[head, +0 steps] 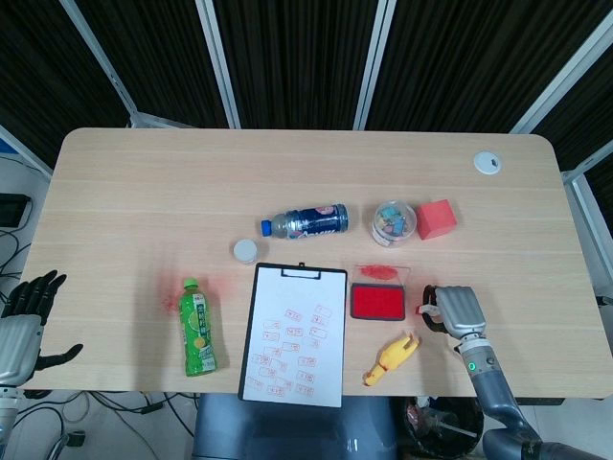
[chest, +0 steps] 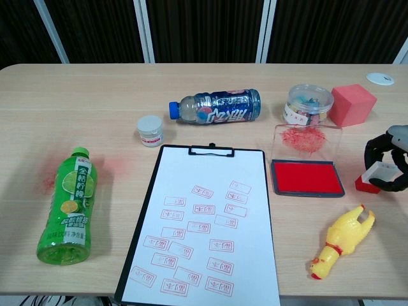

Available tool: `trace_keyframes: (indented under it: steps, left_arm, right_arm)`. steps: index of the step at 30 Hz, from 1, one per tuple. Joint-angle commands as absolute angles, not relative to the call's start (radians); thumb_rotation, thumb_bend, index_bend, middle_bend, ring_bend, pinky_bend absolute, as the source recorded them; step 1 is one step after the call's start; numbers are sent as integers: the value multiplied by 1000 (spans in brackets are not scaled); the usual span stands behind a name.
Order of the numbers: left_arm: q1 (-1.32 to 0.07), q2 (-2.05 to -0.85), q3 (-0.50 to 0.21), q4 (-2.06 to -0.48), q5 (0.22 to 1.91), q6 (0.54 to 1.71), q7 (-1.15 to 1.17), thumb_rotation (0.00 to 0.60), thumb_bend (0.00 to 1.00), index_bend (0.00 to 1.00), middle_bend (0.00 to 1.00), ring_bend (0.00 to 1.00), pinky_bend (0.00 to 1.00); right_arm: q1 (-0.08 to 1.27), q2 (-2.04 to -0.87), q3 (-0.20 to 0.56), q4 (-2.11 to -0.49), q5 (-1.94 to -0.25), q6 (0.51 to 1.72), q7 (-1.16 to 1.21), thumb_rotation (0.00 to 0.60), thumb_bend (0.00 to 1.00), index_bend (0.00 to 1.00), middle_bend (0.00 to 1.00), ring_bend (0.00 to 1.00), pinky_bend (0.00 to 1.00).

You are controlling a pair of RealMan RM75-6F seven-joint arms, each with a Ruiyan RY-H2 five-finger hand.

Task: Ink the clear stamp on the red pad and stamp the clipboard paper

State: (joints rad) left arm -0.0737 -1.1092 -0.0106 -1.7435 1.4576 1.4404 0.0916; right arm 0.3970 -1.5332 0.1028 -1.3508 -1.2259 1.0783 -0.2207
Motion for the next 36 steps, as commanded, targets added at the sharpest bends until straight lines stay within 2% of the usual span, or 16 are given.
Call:
trace_keyframes:
  steps: [1,30,36]
  left_arm:
    - [-74,-1109,-10,-1744,1457,1439,90,600,8,0,0,0,0]
    - [-75,-1108,-11,-1744,1457,1437,87,600,8,0,0,0,0]
    - [-74,-1108,-12,-1746,1455,1437,88,600,7,0,0,0,0]
  right_arm:
    - [397,-1531,102,-1354,-1222,1075,-227,600,640,798,675,739,880]
    - [396,-1531,105,-1350,-1214,1078,-230,600,640,805,680,743,880]
    - [397,-1533,104,-1361,-1223,1083,-230,600,640,833,703,764,880]
